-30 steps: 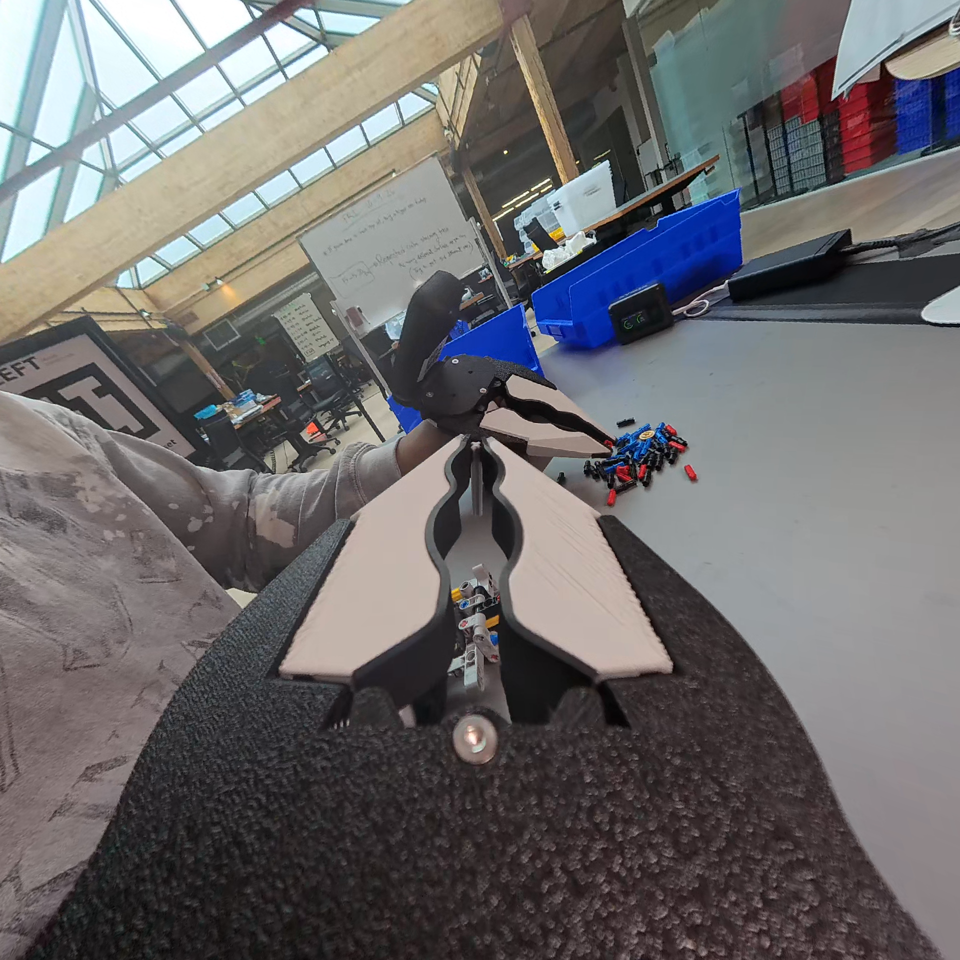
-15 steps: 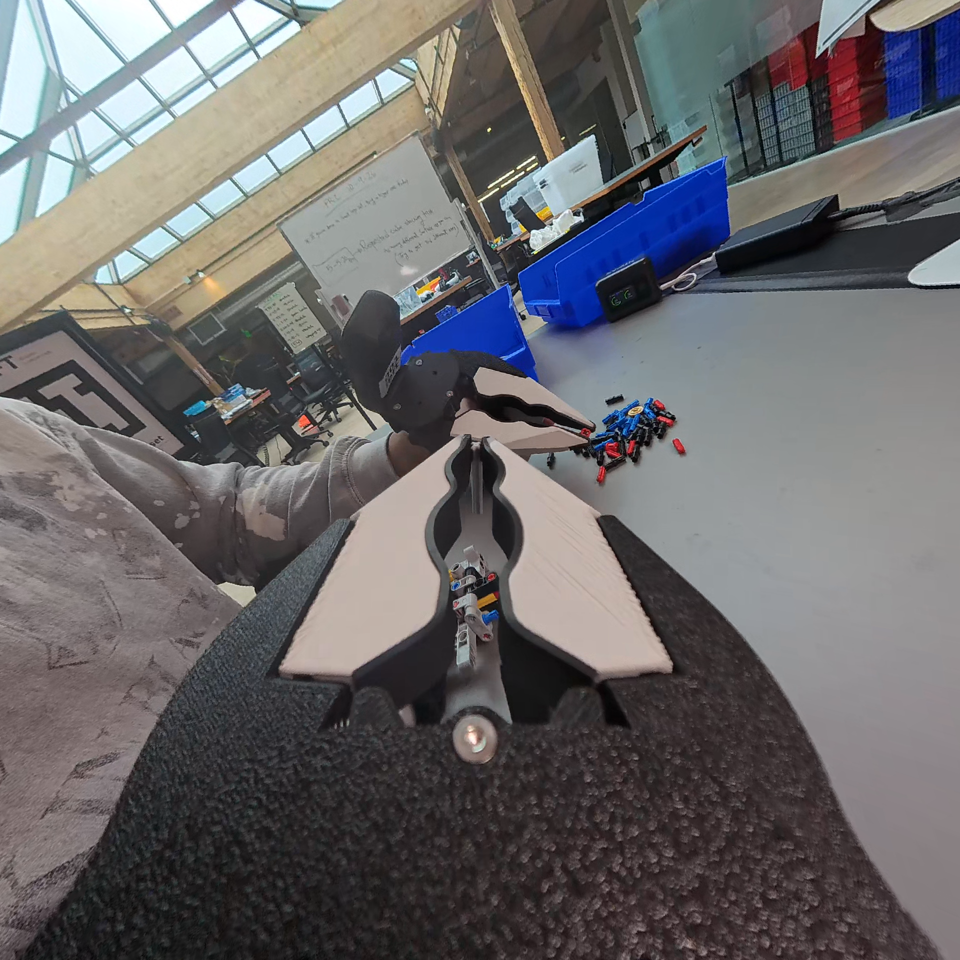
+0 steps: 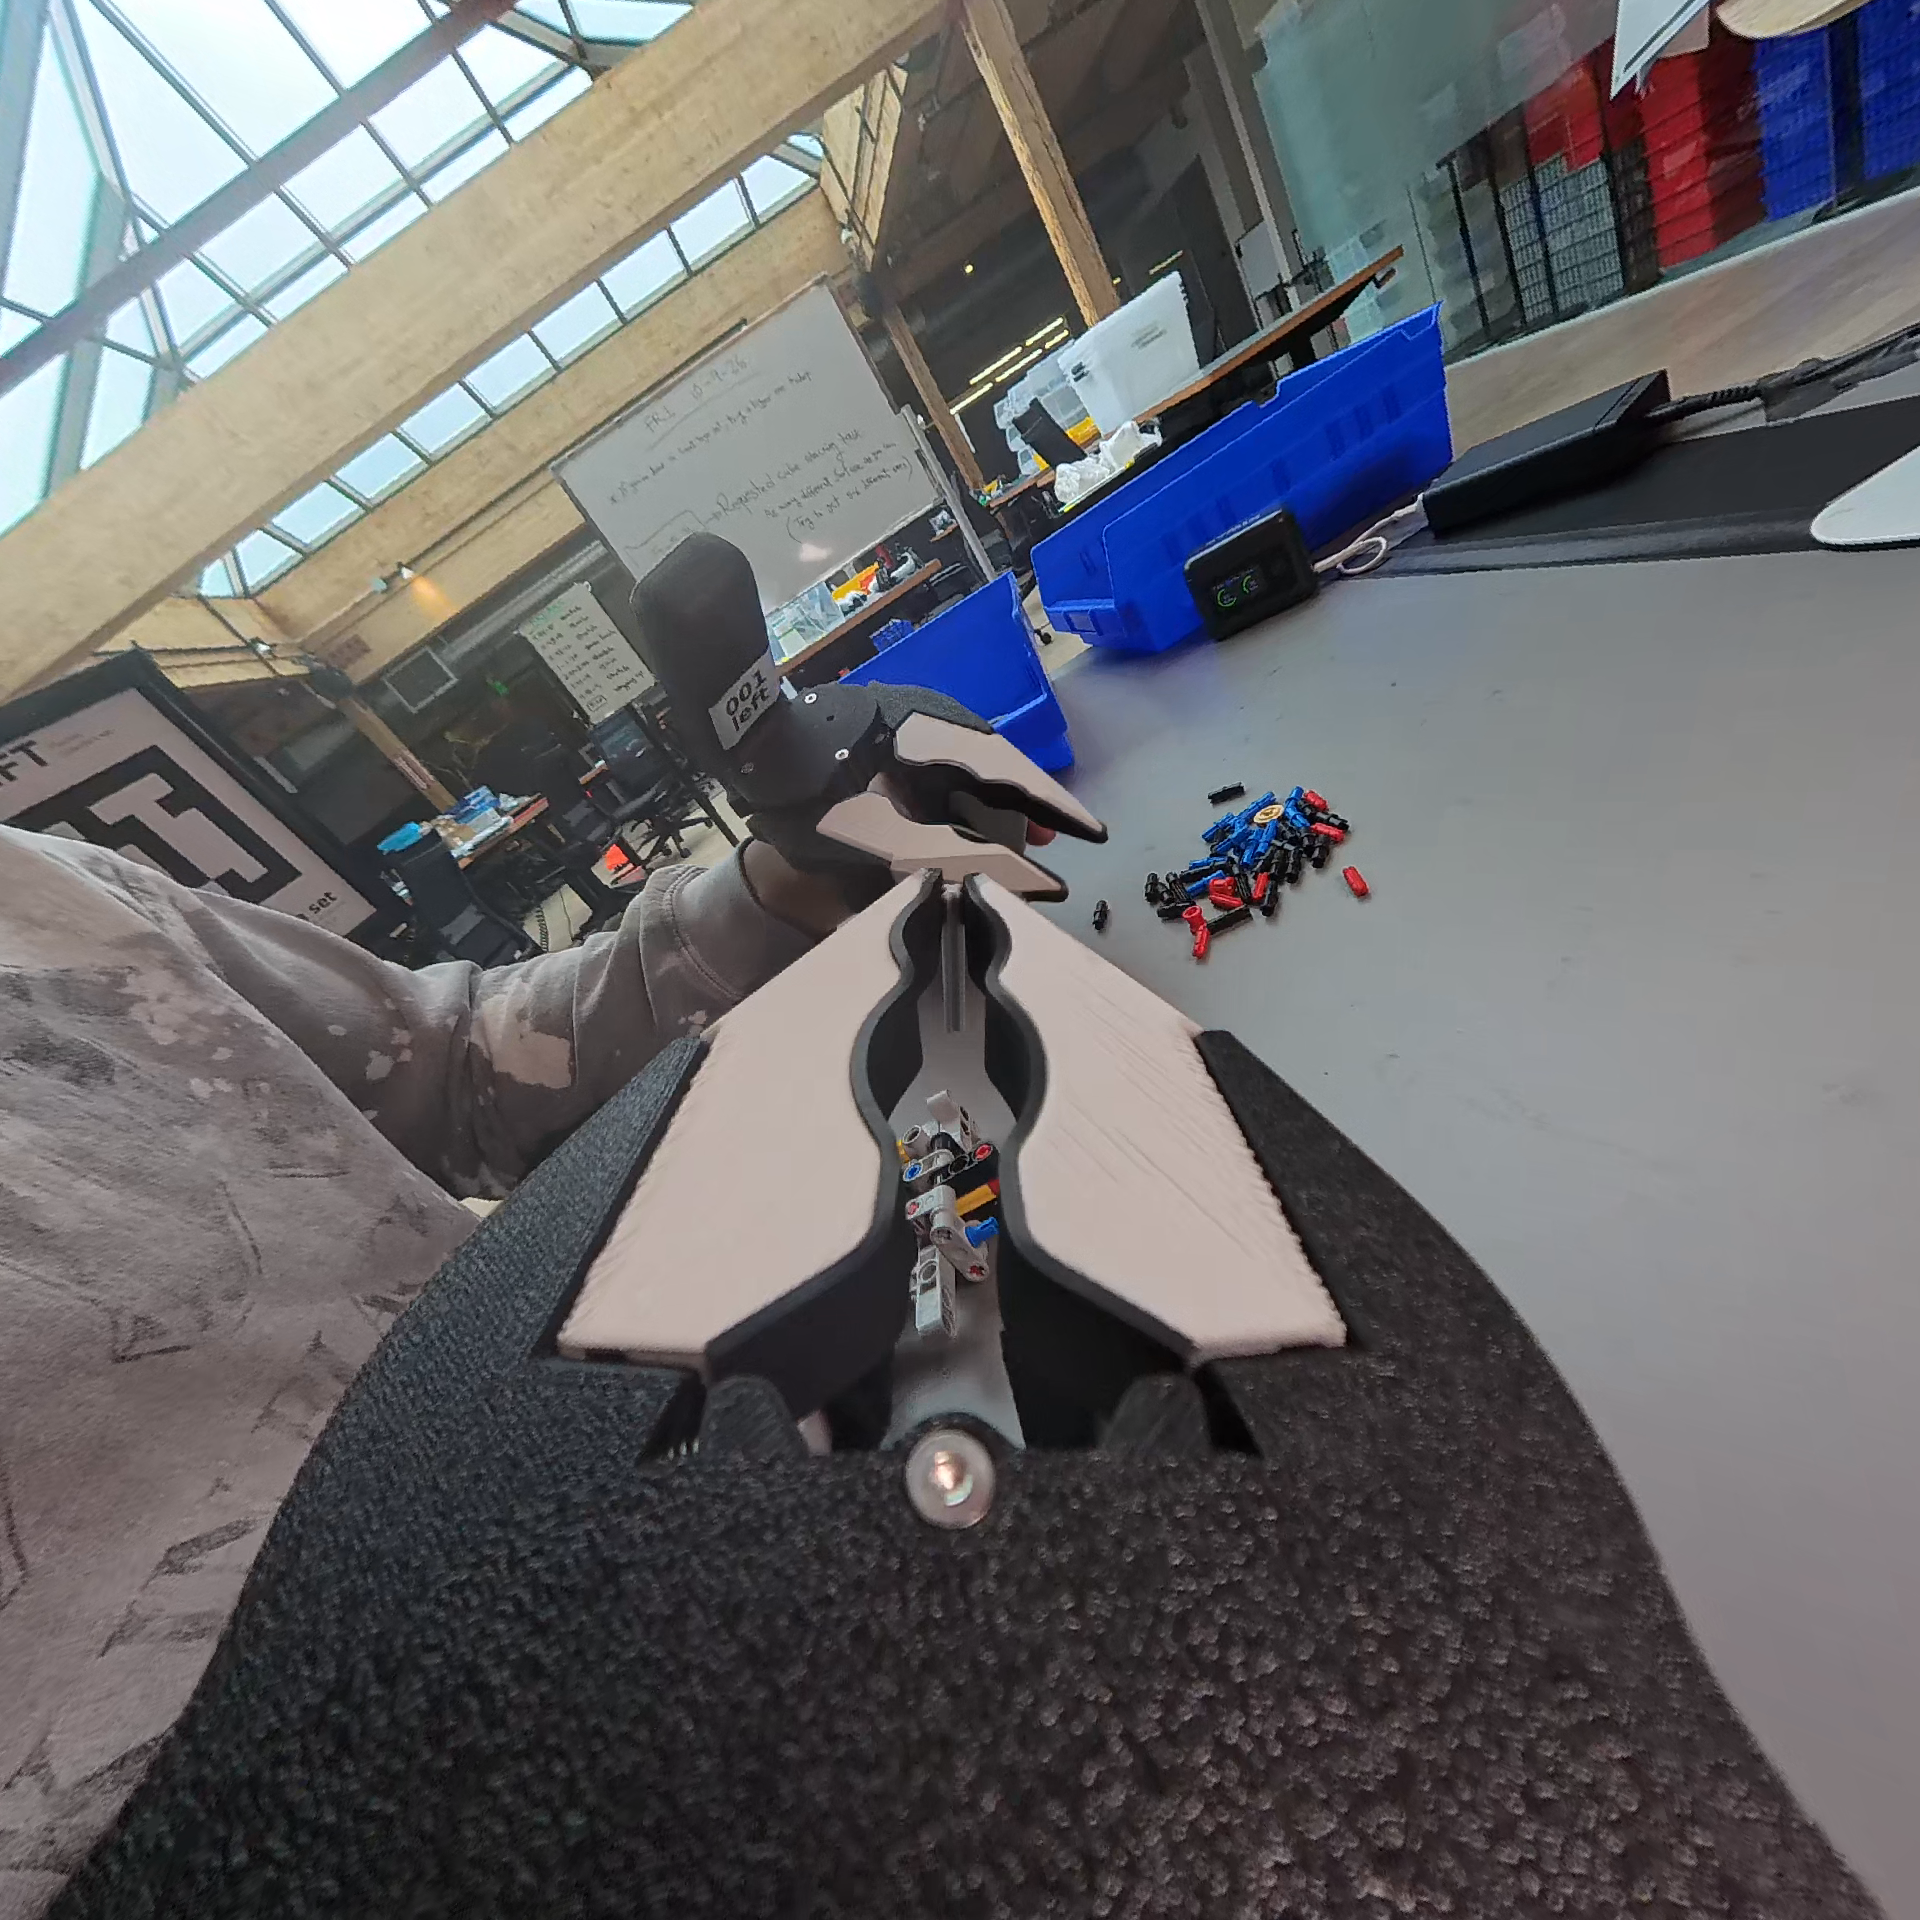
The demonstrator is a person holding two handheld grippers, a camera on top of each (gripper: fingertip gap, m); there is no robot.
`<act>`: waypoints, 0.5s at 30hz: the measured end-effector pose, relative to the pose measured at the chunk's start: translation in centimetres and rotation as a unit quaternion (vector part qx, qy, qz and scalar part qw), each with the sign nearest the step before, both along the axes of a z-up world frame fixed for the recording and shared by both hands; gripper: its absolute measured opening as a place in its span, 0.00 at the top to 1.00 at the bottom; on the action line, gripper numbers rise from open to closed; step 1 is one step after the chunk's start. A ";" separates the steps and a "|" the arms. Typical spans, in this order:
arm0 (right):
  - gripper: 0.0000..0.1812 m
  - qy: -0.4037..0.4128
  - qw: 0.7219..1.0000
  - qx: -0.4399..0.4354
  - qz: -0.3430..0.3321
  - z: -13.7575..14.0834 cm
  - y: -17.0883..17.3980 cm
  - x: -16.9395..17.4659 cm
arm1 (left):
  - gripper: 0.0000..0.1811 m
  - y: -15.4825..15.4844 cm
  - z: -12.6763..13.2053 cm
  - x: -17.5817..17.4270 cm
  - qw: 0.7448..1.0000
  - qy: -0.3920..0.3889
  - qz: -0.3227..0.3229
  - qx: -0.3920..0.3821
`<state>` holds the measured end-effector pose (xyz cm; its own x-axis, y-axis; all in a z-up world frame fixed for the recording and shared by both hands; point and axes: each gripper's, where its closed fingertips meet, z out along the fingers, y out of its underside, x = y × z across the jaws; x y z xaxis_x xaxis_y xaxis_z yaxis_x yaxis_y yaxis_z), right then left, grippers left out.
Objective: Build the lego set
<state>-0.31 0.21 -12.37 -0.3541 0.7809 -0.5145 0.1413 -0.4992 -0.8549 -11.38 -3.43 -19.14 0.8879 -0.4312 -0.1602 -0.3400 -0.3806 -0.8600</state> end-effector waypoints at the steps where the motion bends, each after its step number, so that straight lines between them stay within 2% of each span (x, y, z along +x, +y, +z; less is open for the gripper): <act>1: 0.99 0.001 1.000 -0.004 0.000 0.0 0.0 0.0 | 0.88 -0.3 0.1 1.3 0.999 -0.026 -0.025 -0.006; 5: 0.99 0.026 0.999 -0.035 0.013 1.0 -0.8 -0.2 | 0.87 -0.9 2.0 7.2 0.983 -0.143 -0.112 -0.015; 8: 0.99 0.036 0.997 -0.049 0.039 1.3 -2.3 -0.5 | 0.87 -1.0 3.8 10.6 0.967 -0.210 -0.147 -0.011; 11: 0.99 0.036 0.997 -0.041 0.056 1.2 -3.4 -0.7 | 0.89 -1.0 4.9 12.2 0.951 -0.265 -0.162 -0.014; 14: 0.99 0.034 0.997 -0.020 0.060 0.9 -4.0 -0.7 | 0.98 -1.0 5.3 12.4 0.941 -0.295 -0.162 -0.021; 15: 0.99 0.034 0.998 -0.020 0.058 0.9 -4.0 -0.8 | 0.98 -1.0 5.3 12.3 0.941 -0.299 -0.158 -0.025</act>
<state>-1.07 -3.81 -11.46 -0.4771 0.7118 -0.5155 0.1422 -0.5163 -0.8445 0.96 -4.43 -13.80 0.6386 -0.6830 0.3545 0.0956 -0.3867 -0.9172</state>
